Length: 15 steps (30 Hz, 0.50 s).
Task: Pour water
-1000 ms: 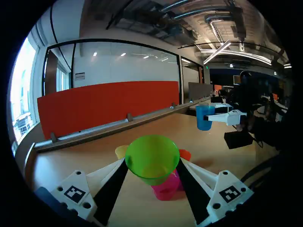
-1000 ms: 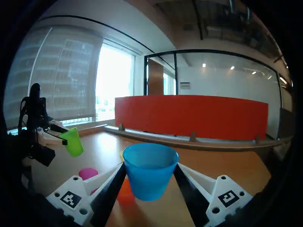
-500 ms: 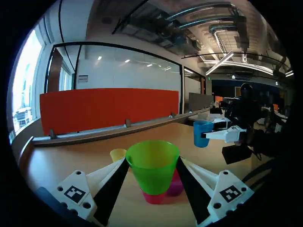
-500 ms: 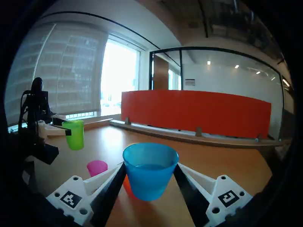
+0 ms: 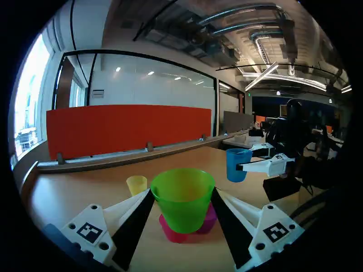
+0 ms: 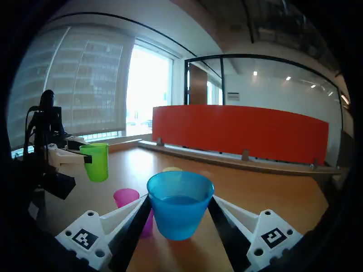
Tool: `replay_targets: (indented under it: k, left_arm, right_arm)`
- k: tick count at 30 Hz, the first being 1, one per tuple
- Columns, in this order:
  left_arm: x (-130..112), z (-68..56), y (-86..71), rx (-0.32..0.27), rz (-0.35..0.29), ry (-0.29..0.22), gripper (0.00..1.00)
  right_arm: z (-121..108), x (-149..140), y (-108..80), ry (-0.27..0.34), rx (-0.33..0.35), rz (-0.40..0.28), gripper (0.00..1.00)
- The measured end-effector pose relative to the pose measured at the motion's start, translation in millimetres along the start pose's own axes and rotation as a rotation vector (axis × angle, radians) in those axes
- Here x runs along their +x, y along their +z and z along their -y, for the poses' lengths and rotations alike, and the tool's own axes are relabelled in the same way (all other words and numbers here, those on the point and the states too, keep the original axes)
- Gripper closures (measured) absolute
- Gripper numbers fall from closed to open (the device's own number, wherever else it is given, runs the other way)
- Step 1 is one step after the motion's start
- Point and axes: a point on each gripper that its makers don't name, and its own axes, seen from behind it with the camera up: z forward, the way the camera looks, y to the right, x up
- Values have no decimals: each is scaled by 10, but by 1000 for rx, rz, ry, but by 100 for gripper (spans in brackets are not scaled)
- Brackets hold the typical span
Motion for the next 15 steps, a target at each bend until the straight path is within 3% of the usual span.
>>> replay_targets:
  k: [15]
  left_arm:
    - [-24,-17,44,-24,14,1,13]
  right_arm:
    - [76,60,47,-21,24,1,11]
